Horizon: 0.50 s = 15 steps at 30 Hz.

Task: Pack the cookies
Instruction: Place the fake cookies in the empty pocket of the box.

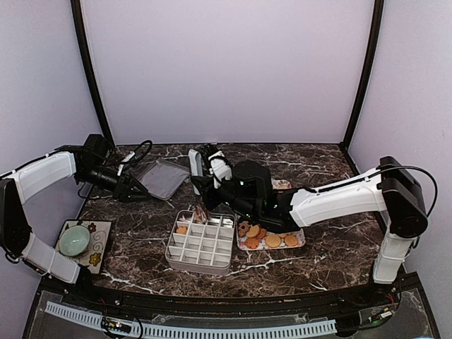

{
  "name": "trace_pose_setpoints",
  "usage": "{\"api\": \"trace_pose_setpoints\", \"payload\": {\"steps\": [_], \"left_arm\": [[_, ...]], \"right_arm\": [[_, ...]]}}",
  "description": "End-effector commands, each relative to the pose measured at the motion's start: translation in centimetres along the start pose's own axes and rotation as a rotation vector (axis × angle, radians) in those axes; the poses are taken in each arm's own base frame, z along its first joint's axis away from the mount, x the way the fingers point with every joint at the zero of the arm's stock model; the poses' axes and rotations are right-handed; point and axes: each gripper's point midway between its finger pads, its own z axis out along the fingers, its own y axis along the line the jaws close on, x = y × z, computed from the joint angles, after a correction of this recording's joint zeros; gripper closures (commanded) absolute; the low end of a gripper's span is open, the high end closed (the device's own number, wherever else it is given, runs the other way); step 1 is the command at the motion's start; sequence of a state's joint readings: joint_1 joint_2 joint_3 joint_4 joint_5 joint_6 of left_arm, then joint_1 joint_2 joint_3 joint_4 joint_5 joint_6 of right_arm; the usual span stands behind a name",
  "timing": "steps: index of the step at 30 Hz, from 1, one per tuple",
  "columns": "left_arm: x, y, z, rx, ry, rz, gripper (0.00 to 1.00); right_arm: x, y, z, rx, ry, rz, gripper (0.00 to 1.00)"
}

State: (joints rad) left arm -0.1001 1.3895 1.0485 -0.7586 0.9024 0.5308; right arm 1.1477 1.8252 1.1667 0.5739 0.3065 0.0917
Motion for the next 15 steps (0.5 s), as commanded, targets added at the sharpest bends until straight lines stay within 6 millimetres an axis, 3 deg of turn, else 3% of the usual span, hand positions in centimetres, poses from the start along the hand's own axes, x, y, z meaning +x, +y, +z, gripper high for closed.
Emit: {"api": "trace_pose_setpoints", "payload": {"steps": [1, 8, 13, 15], "left_arm": [[0.2, -0.6, -0.3, 0.021, -0.003, -0.003, 0.37], [0.1, -0.7, -0.3, 0.02, -0.004, -0.002, 0.37], [0.2, -0.7, -0.3, 0.023, -0.004, -0.001, 0.37], [0.2, -0.7, -0.3, 0.023, -0.003, -0.003, 0.37]], "right_arm": [[-3.0, 0.2, -0.3, -0.006, -0.093, 0.039, 0.72], [-3.7, -0.2, -0.7, -0.004, -0.108, 0.052, 0.67], [-5.6, -1.1, -1.6, 0.018, -0.15, 0.073, 0.73], [-5.3, -2.2, -2.5, 0.038, -0.146, 0.076, 0.73]]}}
